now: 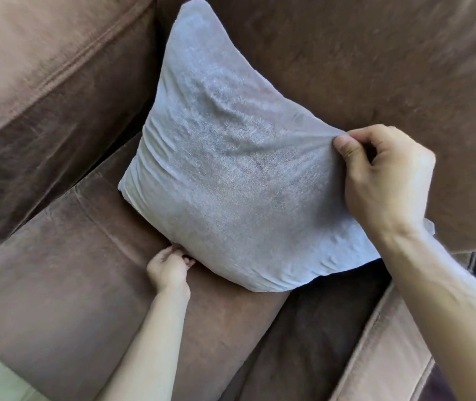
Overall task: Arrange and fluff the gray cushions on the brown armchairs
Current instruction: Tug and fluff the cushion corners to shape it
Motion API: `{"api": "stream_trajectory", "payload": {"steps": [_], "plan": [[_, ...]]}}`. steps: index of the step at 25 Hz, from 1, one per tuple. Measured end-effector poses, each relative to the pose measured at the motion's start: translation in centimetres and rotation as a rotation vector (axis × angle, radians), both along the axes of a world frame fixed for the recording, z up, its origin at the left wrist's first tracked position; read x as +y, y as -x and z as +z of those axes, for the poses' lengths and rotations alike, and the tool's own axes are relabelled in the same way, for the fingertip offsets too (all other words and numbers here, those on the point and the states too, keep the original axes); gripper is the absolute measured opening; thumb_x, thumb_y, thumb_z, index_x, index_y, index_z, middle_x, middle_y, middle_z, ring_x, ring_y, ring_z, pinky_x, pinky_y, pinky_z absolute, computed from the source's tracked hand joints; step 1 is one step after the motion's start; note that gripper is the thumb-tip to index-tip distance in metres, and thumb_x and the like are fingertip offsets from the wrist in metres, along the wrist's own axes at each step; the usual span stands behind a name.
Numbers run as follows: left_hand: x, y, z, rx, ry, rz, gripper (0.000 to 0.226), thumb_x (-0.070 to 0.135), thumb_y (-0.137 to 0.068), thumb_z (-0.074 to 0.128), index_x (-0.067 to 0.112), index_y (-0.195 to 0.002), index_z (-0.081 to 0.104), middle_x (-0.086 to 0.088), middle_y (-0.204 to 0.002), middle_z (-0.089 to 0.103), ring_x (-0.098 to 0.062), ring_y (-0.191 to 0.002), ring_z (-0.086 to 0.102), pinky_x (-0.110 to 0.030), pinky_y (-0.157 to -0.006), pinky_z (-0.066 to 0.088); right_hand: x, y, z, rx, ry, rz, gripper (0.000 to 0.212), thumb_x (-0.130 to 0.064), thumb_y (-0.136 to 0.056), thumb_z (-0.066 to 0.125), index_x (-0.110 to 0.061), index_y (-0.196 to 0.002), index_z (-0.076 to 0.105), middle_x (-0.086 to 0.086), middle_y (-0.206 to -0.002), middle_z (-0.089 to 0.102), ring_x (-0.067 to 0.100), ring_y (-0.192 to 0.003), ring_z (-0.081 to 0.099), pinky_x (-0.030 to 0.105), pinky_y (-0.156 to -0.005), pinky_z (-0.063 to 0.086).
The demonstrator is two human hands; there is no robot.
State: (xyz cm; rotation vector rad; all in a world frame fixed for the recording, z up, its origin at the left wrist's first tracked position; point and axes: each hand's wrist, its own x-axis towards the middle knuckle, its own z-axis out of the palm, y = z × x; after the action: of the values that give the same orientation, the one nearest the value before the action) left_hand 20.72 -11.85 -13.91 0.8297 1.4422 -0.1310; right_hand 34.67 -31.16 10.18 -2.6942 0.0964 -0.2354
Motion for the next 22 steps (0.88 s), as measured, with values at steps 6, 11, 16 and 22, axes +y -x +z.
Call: {"api": "stream_trajectory", "payload": {"steps": [6,11,16,22], "plan": [[1.6,-1.6,5.8,-0.079,-0.835,-0.428,0.050,0.027,-0.100,0.051,0.005,-0.144,0.046,-0.017,-0.146,0.050,-0.030,-0.138,0.043,-0.039,-0.115,0.033,6.8,2.9,-1.1,-0.091,0.134,0.286,0.032,-0.014,-0.088,0.059,-0.008,-0.119,0.066,0.015,-0.130,0.058,0.038,-0.129,0.048,0.041,-0.113,0.035],[2.5,-7.7,5.8,-0.429,-1.157,-0.933,0.062,0.041,-0.108,0.035,0.018,-0.162,0.015,-0.013,-0.170,0.014,-0.022,-0.158,0.010,-0.040,-0.128,0.011,8.9,4.0,-6.4,0.090,0.608,0.789,0.067,-0.045,-0.100,0.046,-0.010,-0.156,0.034,0.012,-0.168,0.020,0.037,-0.156,0.012,0.057,-0.125,0.007],[7.2,-11.1,6.4,-0.227,-0.792,-0.762,0.063,0.049,-0.106,0.024,0.017,-0.160,0.024,-0.013,-0.166,0.029,-0.027,-0.154,0.025,-0.040,-0.125,0.019,-5.8,4.9,-4.0,0.139,0.684,0.575,0.072,-0.050,-0.103,0.038,-0.011,-0.161,0.020,0.010,-0.169,0.014,0.030,-0.157,0.011,0.054,-0.126,0.012],[5.6,-17.4,14.5,-0.712,-0.902,-0.936,0.065,0.045,-0.101,0.049,0.014,-0.156,0.031,-0.005,-0.158,0.038,-0.016,-0.146,0.037,-0.031,-0.121,0.031,-0.7,5.8,-4.4,0.044,0.495,0.629,0.067,-0.039,-0.102,0.047,-0.006,-0.157,0.031,0.015,-0.167,0.021,0.038,-0.156,0.014,0.059,-0.124,0.017]]}}
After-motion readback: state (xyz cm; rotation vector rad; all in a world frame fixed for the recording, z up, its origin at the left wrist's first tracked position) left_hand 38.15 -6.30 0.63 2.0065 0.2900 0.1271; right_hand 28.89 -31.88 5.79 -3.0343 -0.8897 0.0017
